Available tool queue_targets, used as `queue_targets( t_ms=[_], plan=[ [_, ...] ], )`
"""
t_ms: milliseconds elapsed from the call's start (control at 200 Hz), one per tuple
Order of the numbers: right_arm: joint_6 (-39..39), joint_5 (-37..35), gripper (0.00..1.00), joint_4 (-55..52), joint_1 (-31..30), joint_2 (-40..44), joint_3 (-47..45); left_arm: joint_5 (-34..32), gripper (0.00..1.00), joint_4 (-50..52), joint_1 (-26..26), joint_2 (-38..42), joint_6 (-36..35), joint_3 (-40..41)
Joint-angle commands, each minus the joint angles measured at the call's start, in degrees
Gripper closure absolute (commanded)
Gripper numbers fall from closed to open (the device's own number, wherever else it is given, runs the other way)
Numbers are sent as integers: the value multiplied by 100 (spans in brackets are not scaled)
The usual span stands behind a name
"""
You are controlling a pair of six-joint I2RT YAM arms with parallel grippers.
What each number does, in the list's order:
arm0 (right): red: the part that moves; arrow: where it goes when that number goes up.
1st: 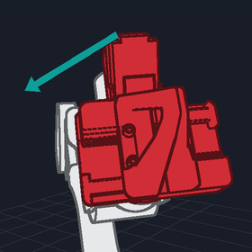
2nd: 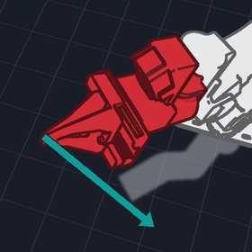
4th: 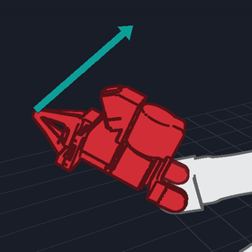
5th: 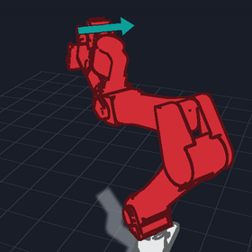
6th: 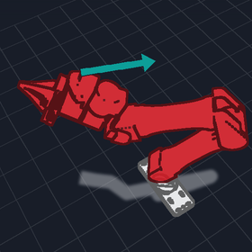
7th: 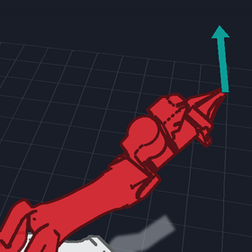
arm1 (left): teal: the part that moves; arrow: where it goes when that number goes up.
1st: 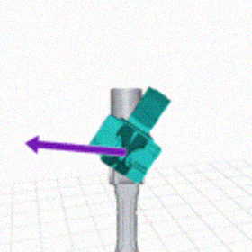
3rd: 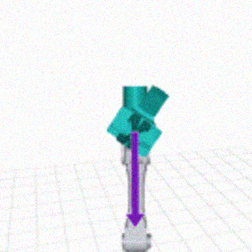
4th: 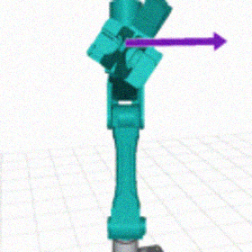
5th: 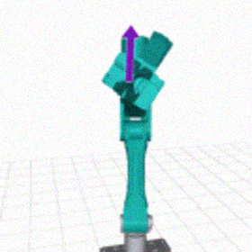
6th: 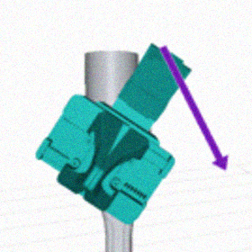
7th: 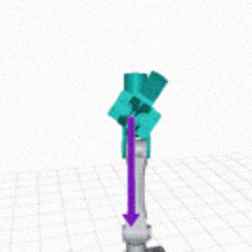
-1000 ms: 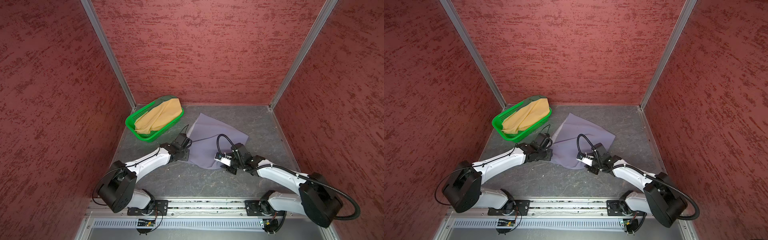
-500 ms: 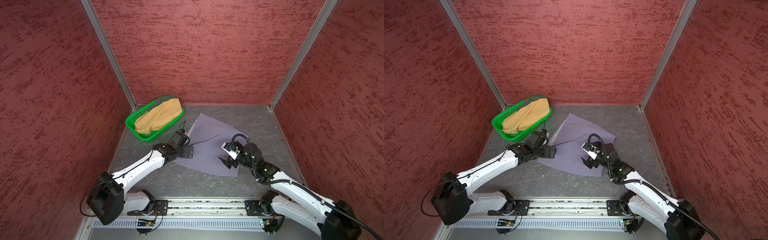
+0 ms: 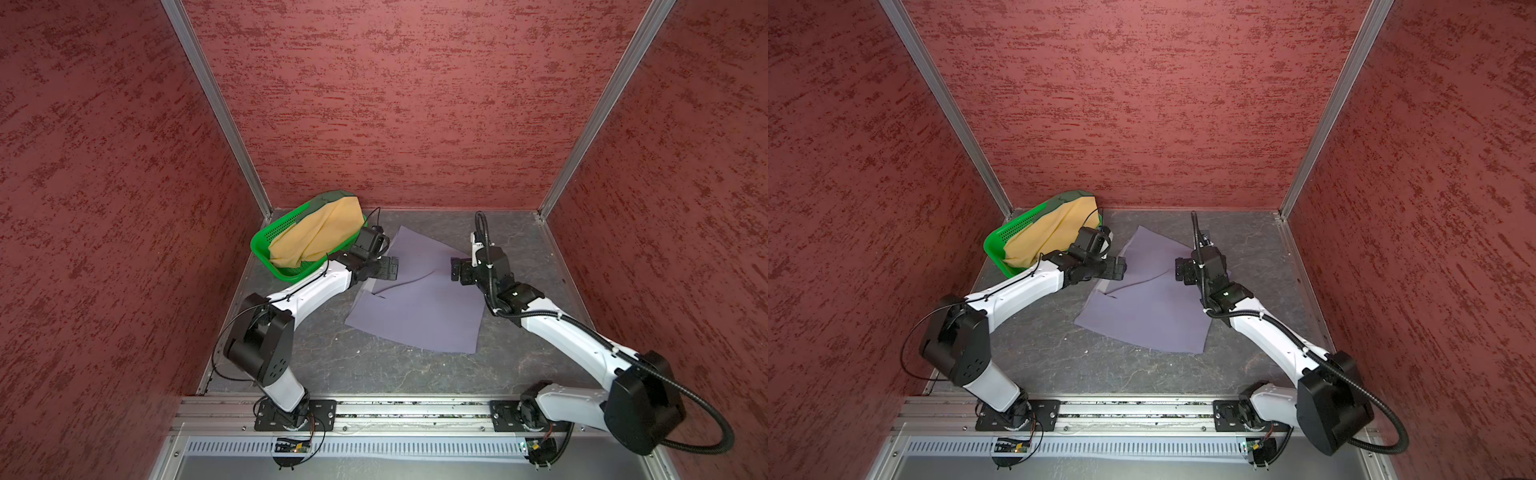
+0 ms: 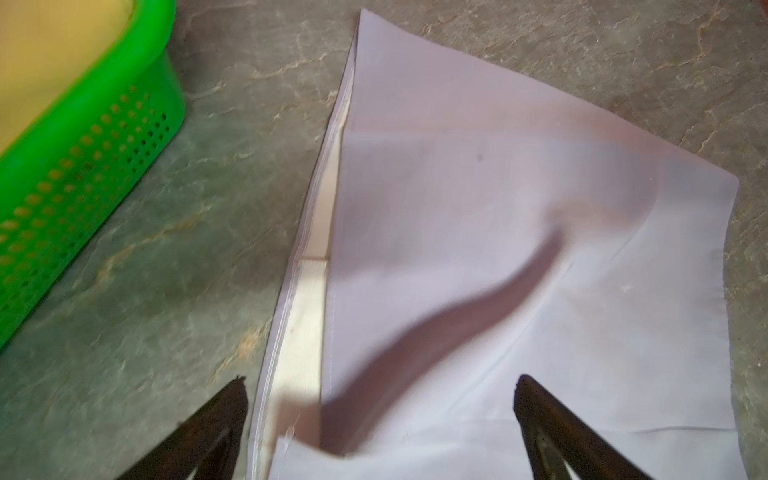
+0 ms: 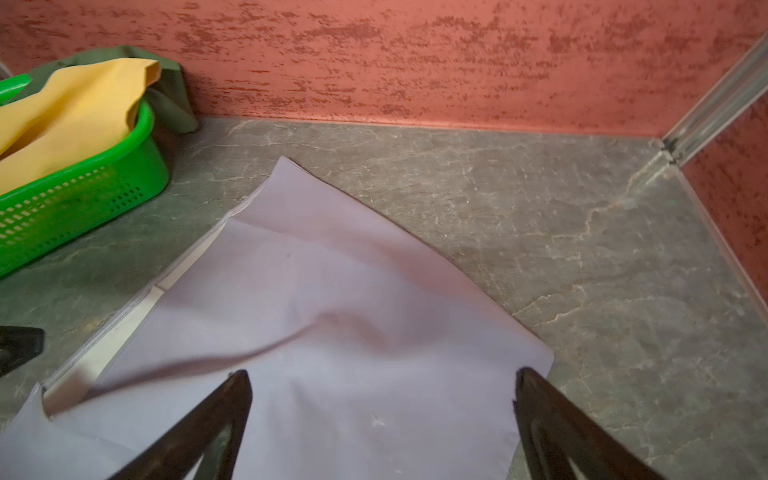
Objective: Fold and stack skirts
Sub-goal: Smooth out the skirt at the center of the table.
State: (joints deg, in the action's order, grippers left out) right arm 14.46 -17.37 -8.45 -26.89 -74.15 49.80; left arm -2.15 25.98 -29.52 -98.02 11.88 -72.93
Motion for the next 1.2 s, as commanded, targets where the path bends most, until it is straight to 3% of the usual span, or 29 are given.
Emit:
queue_targets(
  t_ms=[0, 296, 681, 1082, 1192],
  plan=[
    [713, 112, 1, -263, 243, -188, 166, 111, 2, -5, 34, -566, -230, -491],
    [861, 801, 4, -254, 750, -567, 262, 273, 12, 223, 146, -1962, -169, -1649],
    [818, 1127, 11, -211, 1209, -1074, 328, 569, 27, 149, 271, -2804, 6, -2268],
    [688, 1252, 15, -277, 1470, -1207, 423, 539, 65, 337, 272, -3179, 95, -2559],
    [655, 1304, 16, -299, 1525, -1233, 455, 504, 81, 399, 271, -3228, 86, -2578]
  ],
)
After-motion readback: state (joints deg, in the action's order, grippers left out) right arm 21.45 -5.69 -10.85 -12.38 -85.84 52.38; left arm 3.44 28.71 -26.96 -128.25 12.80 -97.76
